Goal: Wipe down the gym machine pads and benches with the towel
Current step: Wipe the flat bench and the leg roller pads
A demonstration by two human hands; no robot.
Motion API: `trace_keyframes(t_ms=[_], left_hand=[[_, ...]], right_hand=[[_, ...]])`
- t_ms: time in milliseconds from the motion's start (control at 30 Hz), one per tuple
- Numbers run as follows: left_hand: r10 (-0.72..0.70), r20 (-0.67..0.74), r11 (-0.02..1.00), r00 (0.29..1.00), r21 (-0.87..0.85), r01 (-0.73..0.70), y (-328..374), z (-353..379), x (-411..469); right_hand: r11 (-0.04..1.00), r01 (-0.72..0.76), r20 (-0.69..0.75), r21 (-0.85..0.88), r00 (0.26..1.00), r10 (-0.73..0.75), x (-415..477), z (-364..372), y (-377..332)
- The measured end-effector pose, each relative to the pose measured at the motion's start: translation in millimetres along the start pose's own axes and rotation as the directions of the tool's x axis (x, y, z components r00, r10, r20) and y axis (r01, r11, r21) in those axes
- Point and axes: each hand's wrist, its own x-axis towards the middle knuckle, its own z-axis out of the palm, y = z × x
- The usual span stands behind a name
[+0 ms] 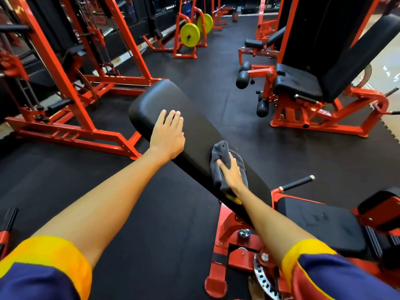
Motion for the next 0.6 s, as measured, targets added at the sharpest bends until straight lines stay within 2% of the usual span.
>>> trace_keyframes(t_ms=[67,133,233,333,400,533,600], left_hand=[[-0.005,0.025,1.0,1.0,-0.02,0.005,3,-1,2],[-0.006,0.054,1.0,0.998,-0.028,0.008,7,-1,5],[0.006,0.094,1.0,0.996,-0.022,-0.004,17,-1,12],[0.011,0.118,0.999,0.993,-0.045,-0.006,27,0,16],[0.008,0.131,0.999,0.991,-0.052,-0.001,34,0,21],[-0.004,0.149,0.999,0.989,-0.048,0.011,43,1,25],[-0.018,0.148,0.999,0.989,-0.031,0.022,46,1,25]], right_hand=[[0.999,-0.045,-0.008,-0.003,0.999,0.045,22,0,-27],[1.0,-0.003,0.008,-0.018,1.0,0.003,23,4,-55],[0.983,0.184,0.067,-0.003,0.981,-0.183,-9,7,-64],[0.927,0.371,0.105,-0.05,0.925,-0.365,-35,5,-20],[0.938,0.336,0.122,-0.083,0.938,-0.325,-27,0,12],[0.958,0.107,0.067,-0.266,0.993,-0.092,42,-7,26],[0.981,-0.033,0.099,-0.192,0.994,0.052,77,-9,0]])
